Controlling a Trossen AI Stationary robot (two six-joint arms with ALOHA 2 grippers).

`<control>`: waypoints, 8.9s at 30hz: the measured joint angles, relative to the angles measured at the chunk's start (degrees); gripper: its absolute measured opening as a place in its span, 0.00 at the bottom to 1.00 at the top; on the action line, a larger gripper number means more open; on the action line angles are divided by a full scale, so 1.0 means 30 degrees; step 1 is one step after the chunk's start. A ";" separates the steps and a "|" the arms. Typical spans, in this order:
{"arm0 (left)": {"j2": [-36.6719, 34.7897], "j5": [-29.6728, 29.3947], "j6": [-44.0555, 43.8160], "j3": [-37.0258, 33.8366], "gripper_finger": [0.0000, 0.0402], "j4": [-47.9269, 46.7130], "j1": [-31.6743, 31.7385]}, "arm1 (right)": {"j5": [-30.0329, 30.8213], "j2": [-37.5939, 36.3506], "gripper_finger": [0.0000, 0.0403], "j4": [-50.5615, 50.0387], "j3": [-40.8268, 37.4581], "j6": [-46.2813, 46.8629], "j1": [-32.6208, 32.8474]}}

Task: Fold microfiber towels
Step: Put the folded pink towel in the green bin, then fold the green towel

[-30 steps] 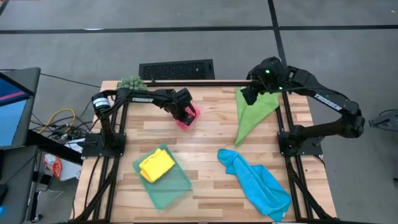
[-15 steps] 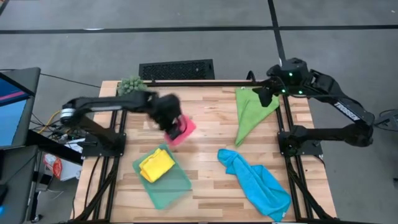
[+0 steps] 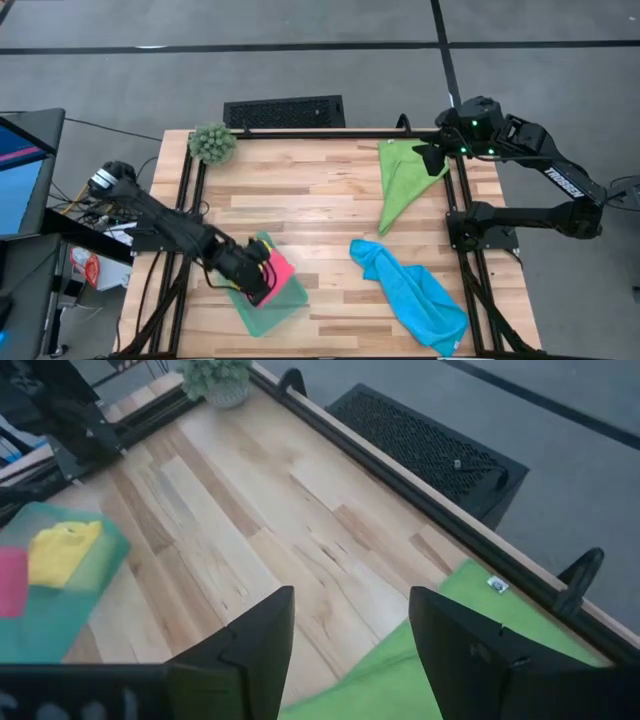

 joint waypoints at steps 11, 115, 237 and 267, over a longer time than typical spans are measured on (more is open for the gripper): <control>0.3377 0.2604 0.0347 -0.2219 0.02 0.5056 -0.0798 | -0.0057 -0.0007 0.55 -0.0998 0.0000 -0.0015 0.0000; 2.1812 0.4539 1.0015 1.8479 0.02 0.6970 1.1298 | 0.2992 -0.3855 0.55 -0.5603 0.0007 0.2199 -0.0007; 0.5134 -0.5699 3.2384 1.8498 0.00 -1.2678 1.7791 | 0.4935 0.6765 0.00 0.9649 0.2266 -0.8871 0.0723; 0.5375 -0.6218 3.8260 1.6633 0.00 -0.6357 2.2614 | 0.4753 0.9372 0.00 1.0116 0.2830 -0.7371 -0.3433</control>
